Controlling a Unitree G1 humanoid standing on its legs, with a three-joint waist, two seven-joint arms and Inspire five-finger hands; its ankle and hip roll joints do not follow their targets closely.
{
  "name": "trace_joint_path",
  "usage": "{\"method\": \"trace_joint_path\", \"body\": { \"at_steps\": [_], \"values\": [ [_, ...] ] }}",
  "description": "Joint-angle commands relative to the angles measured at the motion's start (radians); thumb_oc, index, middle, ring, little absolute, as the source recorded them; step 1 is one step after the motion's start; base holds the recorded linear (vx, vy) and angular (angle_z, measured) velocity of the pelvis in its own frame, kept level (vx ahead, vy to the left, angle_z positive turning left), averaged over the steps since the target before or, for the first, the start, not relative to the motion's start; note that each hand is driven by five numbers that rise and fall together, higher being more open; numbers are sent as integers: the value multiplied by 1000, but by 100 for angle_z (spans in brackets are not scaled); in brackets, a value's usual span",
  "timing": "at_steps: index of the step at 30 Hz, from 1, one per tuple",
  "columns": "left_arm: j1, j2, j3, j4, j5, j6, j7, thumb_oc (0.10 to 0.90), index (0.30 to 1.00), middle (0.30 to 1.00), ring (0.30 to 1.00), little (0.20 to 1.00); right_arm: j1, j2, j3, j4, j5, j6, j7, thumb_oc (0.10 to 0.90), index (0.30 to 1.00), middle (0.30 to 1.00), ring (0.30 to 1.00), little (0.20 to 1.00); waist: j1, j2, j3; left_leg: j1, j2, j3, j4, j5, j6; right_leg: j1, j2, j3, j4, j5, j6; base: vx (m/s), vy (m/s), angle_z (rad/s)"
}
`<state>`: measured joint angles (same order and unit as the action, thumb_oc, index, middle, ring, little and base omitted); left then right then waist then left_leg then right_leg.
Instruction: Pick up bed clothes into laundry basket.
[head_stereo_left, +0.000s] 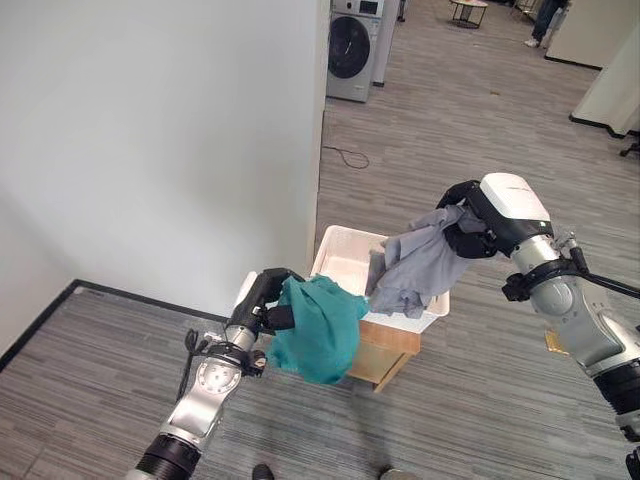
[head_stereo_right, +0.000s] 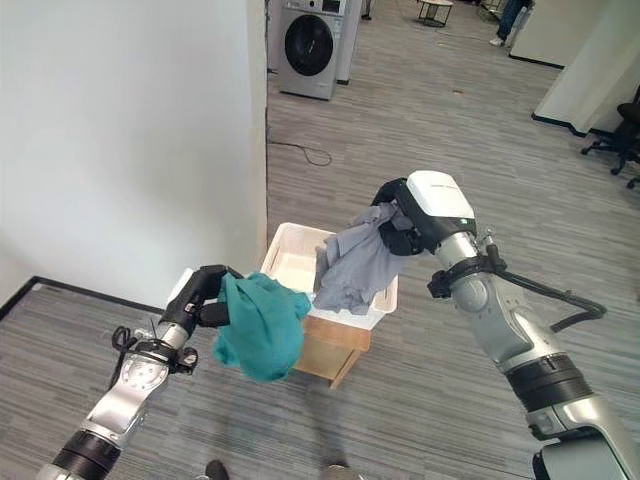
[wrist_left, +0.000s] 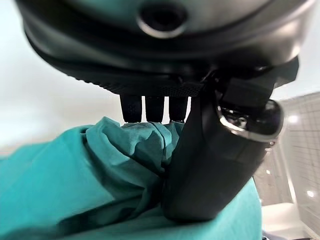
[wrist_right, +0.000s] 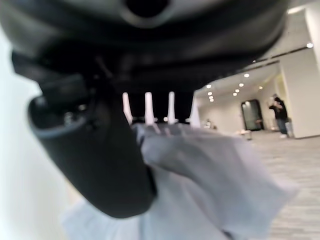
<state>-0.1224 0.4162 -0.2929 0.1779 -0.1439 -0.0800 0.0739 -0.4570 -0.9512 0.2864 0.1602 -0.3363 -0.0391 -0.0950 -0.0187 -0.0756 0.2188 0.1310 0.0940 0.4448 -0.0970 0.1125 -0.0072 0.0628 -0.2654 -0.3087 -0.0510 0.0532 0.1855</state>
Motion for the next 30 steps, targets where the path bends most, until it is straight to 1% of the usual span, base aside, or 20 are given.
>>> {"method": "trace_joint_path", "body": {
  "at_steps": [1,5,6,7,8,10,12,13,19,22,23,24,27,28,29,30],
  "values": [
    [-59,-44,-27,-161,-11,-105,-26,400,300,300,300,300,-139,-128,-136,-5,-17,10,-84,400,300,300,300,300,1,25,-42,-29,31,-7,10,-90,-74,11,5,7,77,-79,11,123,-124,85],
    [-37,-52,-28,-165,-7,-107,-38,400,300,300,300,300,-126,-130,-146,35,-41,16,-99,400,300,300,300,300,12,22,-65,-37,30,-14,10,-86,-76,47,13,-29,34,-62,11,95,-68,51],
    [-26,-50,-29,-169,-2,-106,-46,400,300,300,300,300,-146,-129,-135,67,-50,23,-105,400,300,300,300,300,22,24,-72,-43,29,-22,10,-84,-78,65,18,-42,8,-58,10,82,-58,1],
    [-25,-50,-28,-170,-2,-105,-46,400,300,300,300,300,-150,-129,-131,69,-50,23,-106,400,300,300,300,300,20,25,-72,-43,29,-23,10,-84,-78,67,18,-43,5,-57,10,82,-56,3],
    [-17,-49,-30,-169,-3,-105,-50,400,300,300,300,300,-165,-129,-126,86,-52,28,-113,400,300,300,300,300,27,26,-75,-46,30,-26,10,-84,-80,76,21,-48,-6,-57,9,50,-35,6],
    [3,-47,-26,-176,-8,-106,-59,400,300,300,300,300,-218,-135,-90,126,-47,30,-118,400,300,300,300,300,34,28,-77,-53,33,-33,10,-84,-86,91,26,-59,-31,-56,7,71,-55,1],
    [9,-47,-27,-175,-13,-106,-62,400,300,300,300,300,-235,-142,-80,140,-46,31,-123,400,300,300,300,300,37,28,-77,-56,35,-33,10,-82,-90,93,26,-64,-35,-57,8,47,-42,3],
    [12,-45,-29,-172,-17,-105,-63,400,300,300,300,300,-274,-158,-68,158,-44,37,-131,400,300,300,300,300,43,28,-76,-63,39,-34,10,-78,-95,92,27,-69,-36,-60,7,45,-38,6],
    [16,-50,-42,-158,-29,-105,-74,400,300,300,300,300,-329,-180,-43,194,-47,45,-147,400,300,300,300,300,50,30,-70,-85,48,-43,10,-68,-104,85,32,-83,-36,-62,8,33,-20,13],
    [15,-47,-54,-149,-37,-106,-79,400,300,300,300,300,-387,-190,-13,221,-58,55,-161,400,300,300,300,300,59,29,-59,-102,49,-48,10,-65,-106,71,30,-83,-36,-60,10,-3,2,9],
    [16,-44,-59,-144,-41,-105,-81,400,300,300,300,300,-423,-199,0,240,-60,62,-173,400,300,300,300,300,67,27,-45,-122,51,-52,10,-61,-108,57,27,-84,-36,-57,13,-26,-1,7],
    [16,-45,-58,-144,-41,-105,-81,400,300,300,300,300,-428,-199,4,242,-60,61,-173,400,300,300,300,300,66,28,-45,-123,51,-52,10,-61,-107,56,27,-84,-36,-56,13,-46,-5,8],
    [14,-41,-68,-132,-48,-106,-85,400,300,300,300,300,-483,-223,39,268,-92,77,-185,400,300,300,300,300,77,26,-20,-158,52,-58,10,-54,-111,24,25,-81,-36,-50,13,-64,-6,4],
    [9,-38,-70,-124,-52,-106,-86,400,300,300,300,300,-508,-230,50,298,-94,84,-196,400,300,300,300,300,82,29,-4,-180,51,-63,10,-50,-111,4,23,-80,-36,-46,12,-51,-2,4],
    [9,-38,-69,-124,-52,-106,-86,400,300,300,300,300,-509,-230,52,298,-93,84,-196,400,300,300,300,300,82,29,-4,-181,51,-63,10,-49,-111,4,23,-80,-36,-46,12,-104,23,11],
    [-6,-31,-73,-118,-50,-110,-79,400,300,300,300,300,-530,-235,56,316,-95,91,-214,400,300,300,300,300,86,37,27,-207,48,-67,10,-43,-111,-26,18,-76,-36,-36,12,-92,27,8]
  ]
}}
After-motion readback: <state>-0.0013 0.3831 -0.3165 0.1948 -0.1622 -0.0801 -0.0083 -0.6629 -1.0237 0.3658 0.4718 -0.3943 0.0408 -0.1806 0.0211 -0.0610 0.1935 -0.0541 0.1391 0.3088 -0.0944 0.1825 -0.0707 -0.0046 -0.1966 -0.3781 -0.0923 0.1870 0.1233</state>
